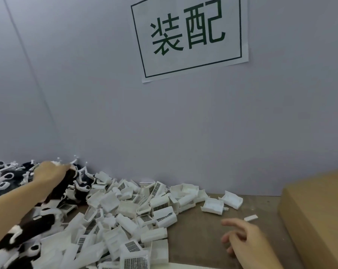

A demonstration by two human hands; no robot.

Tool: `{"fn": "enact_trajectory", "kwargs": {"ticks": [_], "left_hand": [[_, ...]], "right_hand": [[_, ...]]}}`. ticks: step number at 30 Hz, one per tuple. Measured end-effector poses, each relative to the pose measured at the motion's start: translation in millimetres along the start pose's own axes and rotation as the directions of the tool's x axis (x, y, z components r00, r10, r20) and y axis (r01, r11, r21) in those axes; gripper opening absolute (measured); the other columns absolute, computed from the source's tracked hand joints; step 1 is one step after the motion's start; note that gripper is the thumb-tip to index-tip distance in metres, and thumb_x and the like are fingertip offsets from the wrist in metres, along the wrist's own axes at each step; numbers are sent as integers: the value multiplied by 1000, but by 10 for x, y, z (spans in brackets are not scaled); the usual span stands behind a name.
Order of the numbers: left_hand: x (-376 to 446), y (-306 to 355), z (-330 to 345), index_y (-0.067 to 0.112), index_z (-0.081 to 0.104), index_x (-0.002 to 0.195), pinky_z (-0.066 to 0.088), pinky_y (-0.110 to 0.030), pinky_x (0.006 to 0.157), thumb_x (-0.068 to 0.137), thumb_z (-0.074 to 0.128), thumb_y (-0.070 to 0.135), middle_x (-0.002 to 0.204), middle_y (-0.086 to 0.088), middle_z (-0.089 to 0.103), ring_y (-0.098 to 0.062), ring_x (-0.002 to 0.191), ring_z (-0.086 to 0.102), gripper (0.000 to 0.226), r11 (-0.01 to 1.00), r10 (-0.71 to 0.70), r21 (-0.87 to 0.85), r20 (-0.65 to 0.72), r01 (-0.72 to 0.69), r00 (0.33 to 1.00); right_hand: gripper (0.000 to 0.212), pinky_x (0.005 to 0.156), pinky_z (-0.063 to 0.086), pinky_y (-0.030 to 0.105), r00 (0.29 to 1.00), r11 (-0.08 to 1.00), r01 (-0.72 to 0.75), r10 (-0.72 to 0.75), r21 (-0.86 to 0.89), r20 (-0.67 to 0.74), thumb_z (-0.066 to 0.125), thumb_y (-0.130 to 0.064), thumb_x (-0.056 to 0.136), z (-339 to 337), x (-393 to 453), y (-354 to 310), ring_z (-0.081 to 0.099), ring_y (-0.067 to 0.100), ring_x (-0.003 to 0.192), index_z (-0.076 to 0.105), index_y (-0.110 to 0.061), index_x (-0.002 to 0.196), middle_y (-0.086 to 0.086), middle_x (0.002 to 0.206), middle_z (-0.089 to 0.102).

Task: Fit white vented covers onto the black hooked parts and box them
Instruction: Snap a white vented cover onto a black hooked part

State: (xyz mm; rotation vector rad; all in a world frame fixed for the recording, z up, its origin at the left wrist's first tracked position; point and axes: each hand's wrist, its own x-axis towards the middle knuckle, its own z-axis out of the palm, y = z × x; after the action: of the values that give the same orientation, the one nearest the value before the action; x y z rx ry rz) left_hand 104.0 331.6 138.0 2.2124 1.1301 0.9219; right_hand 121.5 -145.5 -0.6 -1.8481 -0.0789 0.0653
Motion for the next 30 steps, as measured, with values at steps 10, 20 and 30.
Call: {"fn": "enact_trajectory", "kwargs": {"ticks": [10, 20, 30], "left_hand": [[-1508, 1325, 101, 0, 59, 116, 50, -34, 86, 102, 52, 11, 103, -12, 66, -24, 92, 65, 19, 399, 295, -862, 443, 312, 847], [-3533, 1357, 967, 27, 79, 82, 54, -32, 91, 83, 74, -2, 99, 4, 76, -15, 102, 69, 30, 485, 493, -860, 420, 160, 762], [-3454, 1178, 1173, 18, 81, 88, 51, -18, 86, 76, 77, -8, 113, 14, 75, -3, 104, 69, 29, 546, 618, -821, 529, 168, 581]], "right_hand": [[31, 45, 43, 19, 998, 995, 47, -50, 90, 35, 48, 6, 93, -49, -46, 40, 63, 13, 49, 73, -13, 92, 3, 65, 73], [79, 81, 46, 41, 930, 655, -294, 26, 697, 368, 21, -66, 99, -151, -73, -82, 70, 32, 99, 75, -10, 113, 19, 115, 72], [44, 75, 57, 40, 973, 514, -185, -22, 837, 228, 55, -37, 91, -246, 38, -4, 72, 35, 90, 73, -5, 114, 22, 111, 72]]}}
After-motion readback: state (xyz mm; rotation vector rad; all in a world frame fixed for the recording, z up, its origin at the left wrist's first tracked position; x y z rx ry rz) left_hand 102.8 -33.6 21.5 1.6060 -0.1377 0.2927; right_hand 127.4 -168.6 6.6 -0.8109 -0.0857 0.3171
